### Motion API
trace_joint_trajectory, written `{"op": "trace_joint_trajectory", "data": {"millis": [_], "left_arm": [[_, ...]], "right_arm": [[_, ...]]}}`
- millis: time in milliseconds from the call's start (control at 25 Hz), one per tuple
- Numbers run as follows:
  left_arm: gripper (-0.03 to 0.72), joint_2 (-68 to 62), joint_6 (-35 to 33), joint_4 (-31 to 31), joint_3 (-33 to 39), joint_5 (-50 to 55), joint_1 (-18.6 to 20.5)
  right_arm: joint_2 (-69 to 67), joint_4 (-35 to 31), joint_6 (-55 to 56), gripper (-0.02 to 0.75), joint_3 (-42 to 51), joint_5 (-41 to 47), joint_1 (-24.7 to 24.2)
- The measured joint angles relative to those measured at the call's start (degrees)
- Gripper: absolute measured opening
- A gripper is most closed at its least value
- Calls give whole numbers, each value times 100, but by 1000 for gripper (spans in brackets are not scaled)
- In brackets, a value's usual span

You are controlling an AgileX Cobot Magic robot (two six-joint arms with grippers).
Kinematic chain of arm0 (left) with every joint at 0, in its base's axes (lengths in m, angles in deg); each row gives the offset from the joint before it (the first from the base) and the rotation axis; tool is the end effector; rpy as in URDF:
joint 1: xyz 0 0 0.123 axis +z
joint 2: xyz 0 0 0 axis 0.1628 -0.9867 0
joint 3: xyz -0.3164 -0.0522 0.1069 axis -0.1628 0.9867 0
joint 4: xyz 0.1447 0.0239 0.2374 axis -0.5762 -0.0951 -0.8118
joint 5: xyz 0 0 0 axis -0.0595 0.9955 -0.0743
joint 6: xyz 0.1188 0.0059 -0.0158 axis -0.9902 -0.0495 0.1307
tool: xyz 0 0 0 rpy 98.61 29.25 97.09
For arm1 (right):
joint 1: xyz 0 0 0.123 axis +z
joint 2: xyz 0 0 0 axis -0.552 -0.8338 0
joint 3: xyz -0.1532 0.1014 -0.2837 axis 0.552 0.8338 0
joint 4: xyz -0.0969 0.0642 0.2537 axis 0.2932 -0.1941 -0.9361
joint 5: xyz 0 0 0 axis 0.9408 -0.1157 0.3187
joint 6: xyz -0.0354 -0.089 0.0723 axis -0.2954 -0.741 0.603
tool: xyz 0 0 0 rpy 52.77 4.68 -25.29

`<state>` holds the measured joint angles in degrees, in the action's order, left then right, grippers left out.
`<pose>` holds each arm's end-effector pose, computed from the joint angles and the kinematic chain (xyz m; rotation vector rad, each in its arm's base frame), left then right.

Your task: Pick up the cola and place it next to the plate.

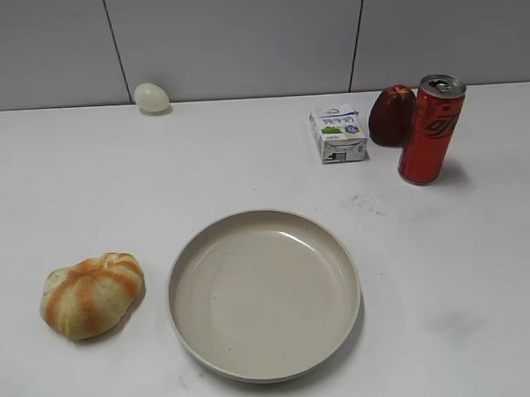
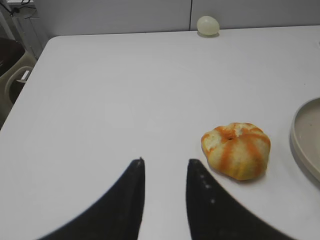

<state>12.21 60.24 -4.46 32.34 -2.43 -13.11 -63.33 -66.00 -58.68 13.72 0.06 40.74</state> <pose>-0.0087 -0.0046 0.2805 0.1472 2.0089 -0.0504 -0.0072 0.0010 0.2772 -0.0949 2.0250 0.1218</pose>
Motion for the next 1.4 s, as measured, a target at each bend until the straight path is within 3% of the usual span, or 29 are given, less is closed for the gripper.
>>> {"op": "trace_joint_trajectory", "data": {"millis": [440,600,960,1400], "left_arm": [[228,0,0,0,0,0,0],[228,0,0,0,0,0,0],[228,0,0,0,0,0,0],[228,0,0,0,0,0,0]], "right_arm": [[-31,2,-6,573,-9,-12,0],[-532,13,-13,572,-172,-487,0],[-3469,-207,34,572,-1254,-975,0],[-7584,-273,-114,589,-4007,-867,0]]}}
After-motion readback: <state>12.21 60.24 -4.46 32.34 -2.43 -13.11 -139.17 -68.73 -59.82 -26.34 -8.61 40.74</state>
